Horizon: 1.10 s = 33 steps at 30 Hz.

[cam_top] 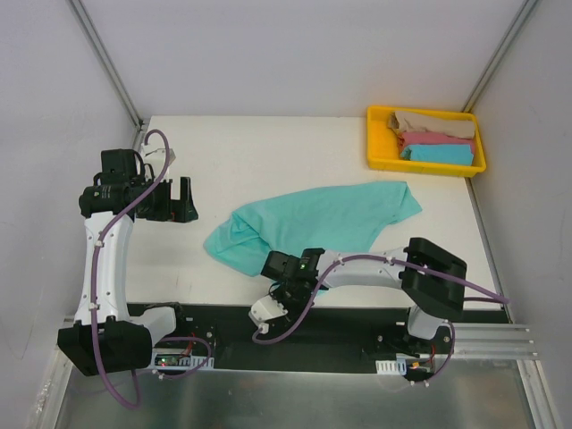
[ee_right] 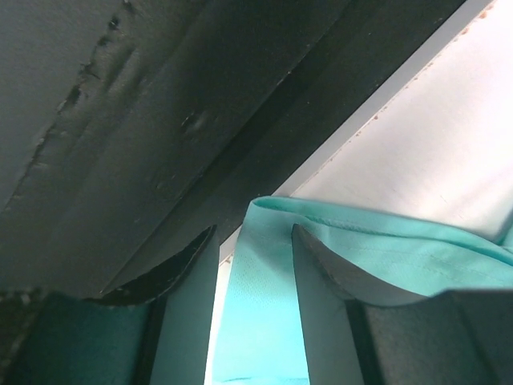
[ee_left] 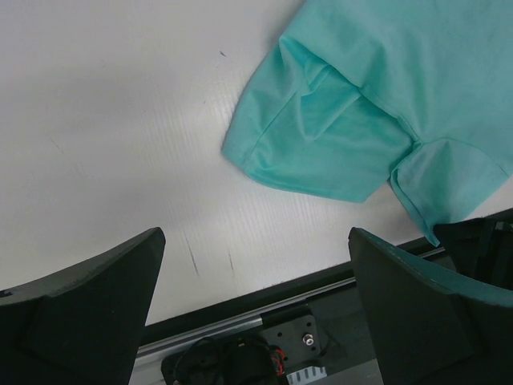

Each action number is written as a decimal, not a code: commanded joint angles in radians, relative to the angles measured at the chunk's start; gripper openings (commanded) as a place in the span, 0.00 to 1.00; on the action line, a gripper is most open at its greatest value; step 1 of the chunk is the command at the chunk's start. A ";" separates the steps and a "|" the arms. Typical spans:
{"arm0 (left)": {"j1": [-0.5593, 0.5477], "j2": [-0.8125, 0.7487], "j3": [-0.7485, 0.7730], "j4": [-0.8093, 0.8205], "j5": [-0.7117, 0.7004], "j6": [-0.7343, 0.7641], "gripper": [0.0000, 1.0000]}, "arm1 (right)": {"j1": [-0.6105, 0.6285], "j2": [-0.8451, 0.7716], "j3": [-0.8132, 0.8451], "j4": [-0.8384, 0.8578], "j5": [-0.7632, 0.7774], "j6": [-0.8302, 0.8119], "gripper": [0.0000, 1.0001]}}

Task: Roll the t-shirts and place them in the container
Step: Flatten out the T-shirt at the center of the board.

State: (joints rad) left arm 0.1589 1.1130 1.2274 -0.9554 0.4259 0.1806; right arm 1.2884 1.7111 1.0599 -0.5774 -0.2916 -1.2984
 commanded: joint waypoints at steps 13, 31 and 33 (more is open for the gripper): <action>0.008 0.031 0.027 -0.011 0.048 -0.006 0.99 | 0.006 0.010 -0.006 0.091 0.109 0.042 0.08; 0.005 0.080 -0.134 0.018 0.145 0.253 0.93 | -0.630 -0.229 0.583 -0.253 0.330 0.671 0.01; -0.002 0.096 -0.154 0.017 0.148 0.273 0.90 | -0.704 -0.213 0.639 -0.257 0.310 0.659 0.01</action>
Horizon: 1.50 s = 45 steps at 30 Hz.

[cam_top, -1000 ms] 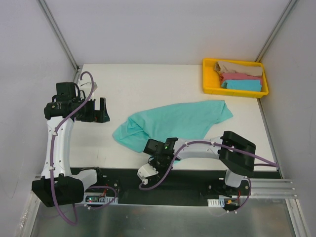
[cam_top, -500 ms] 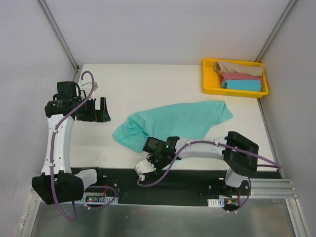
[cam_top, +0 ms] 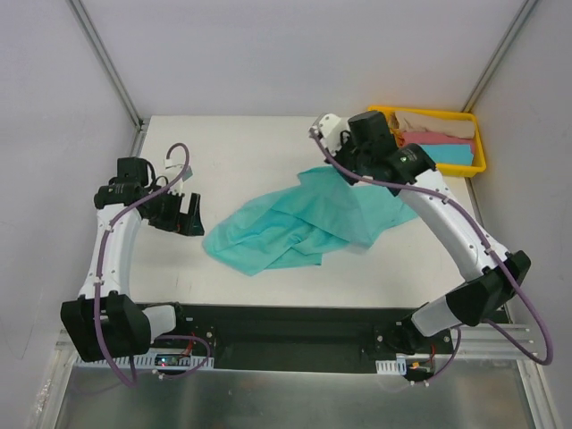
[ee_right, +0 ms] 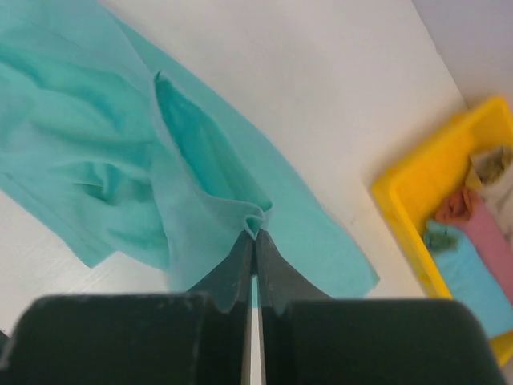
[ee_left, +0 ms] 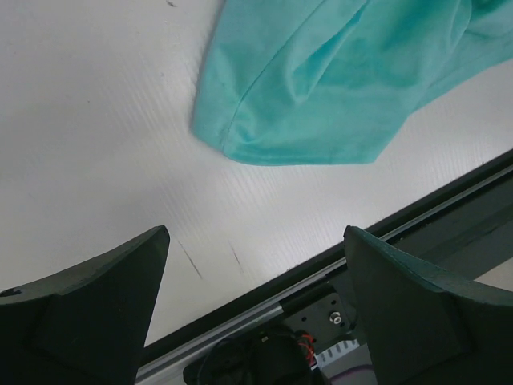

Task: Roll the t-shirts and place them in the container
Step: Flatten out the T-shirt at the center of the board.

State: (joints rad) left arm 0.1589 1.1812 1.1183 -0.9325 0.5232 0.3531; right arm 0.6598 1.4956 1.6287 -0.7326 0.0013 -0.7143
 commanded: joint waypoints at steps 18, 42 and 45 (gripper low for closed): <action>-0.125 0.432 -0.009 0.038 -0.074 0.135 0.56 | -0.230 0.135 0.195 -0.094 -0.123 0.161 0.01; -0.145 0.554 -0.054 0.069 0.011 0.027 0.39 | -0.255 0.190 0.235 -0.087 -0.133 0.174 0.01; -0.148 0.560 -0.054 0.078 0.006 0.024 0.36 | -0.256 0.195 0.235 -0.082 -0.133 0.174 0.01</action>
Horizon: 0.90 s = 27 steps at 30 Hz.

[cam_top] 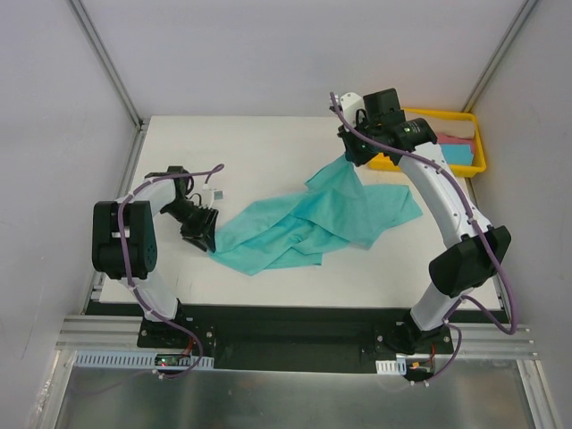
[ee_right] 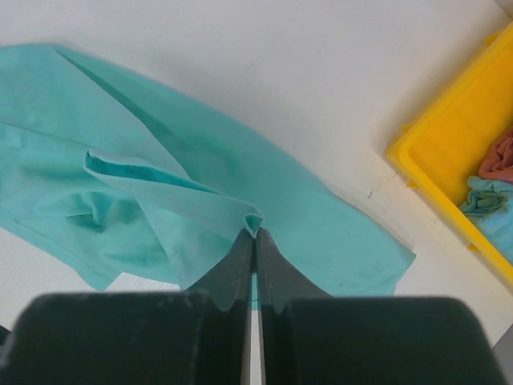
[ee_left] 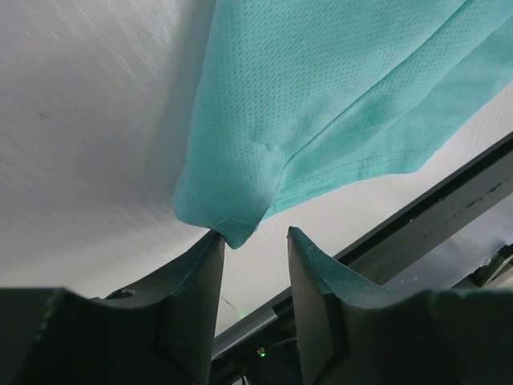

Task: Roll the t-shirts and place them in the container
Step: Flatten out the T-shirt at the center of the board.

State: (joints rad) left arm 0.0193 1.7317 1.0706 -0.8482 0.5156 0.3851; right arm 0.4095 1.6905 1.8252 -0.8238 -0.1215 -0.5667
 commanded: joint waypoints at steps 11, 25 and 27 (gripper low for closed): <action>-0.016 -0.063 0.135 -0.107 0.023 0.004 0.00 | -0.029 -0.005 0.086 0.002 -0.009 -0.010 0.01; 0.111 -0.009 1.193 -0.439 0.000 -0.019 0.00 | -0.123 0.008 0.418 0.222 0.163 -0.196 0.01; 0.111 -0.021 1.250 -0.439 -0.009 -0.012 0.00 | -0.123 -0.021 0.418 0.278 0.190 -0.194 0.01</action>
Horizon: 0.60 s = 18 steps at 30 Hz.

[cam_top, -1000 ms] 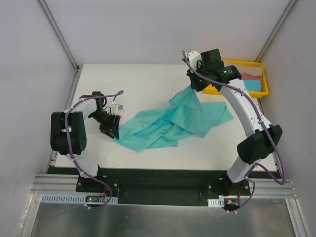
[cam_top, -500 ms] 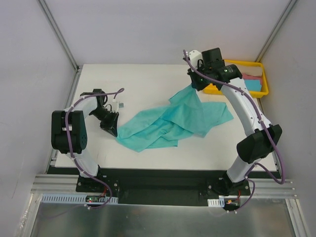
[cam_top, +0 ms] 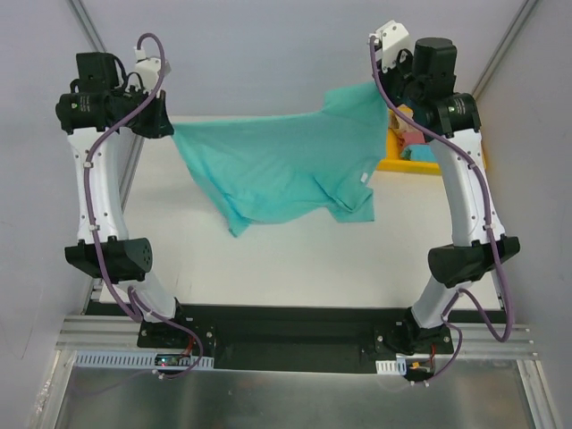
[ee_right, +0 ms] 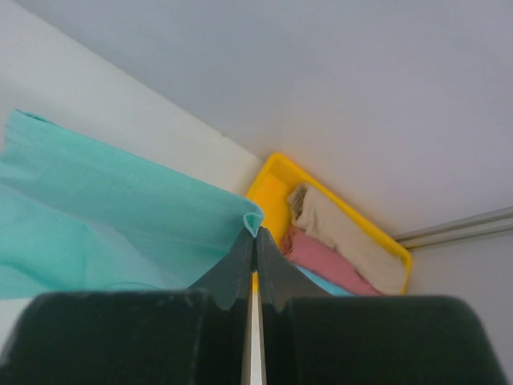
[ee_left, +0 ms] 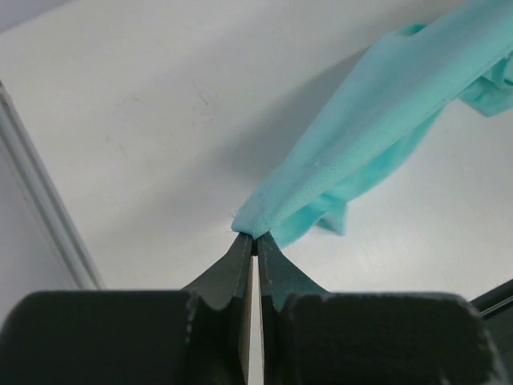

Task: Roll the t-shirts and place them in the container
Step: Flatten out the T-shirt at the center of the board.

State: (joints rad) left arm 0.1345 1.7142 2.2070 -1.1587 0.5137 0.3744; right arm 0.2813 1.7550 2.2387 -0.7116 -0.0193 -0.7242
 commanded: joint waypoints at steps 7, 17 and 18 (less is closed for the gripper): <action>-0.004 -0.166 0.122 -0.078 -0.030 0.028 0.00 | 0.007 -0.218 -0.034 0.239 0.055 -0.029 0.01; -0.004 -0.441 0.069 0.057 -0.161 0.000 0.00 | 0.088 -0.549 -0.192 0.144 -0.097 -0.101 0.01; -0.004 -0.461 0.068 0.069 -0.164 0.006 0.00 | 0.113 -0.572 -0.198 0.132 -0.099 -0.106 0.01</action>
State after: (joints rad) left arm 0.1307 1.3556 2.2681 -1.1641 0.4263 0.3820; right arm 0.3363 1.3205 2.0716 -0.5690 -0.0689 -0.7715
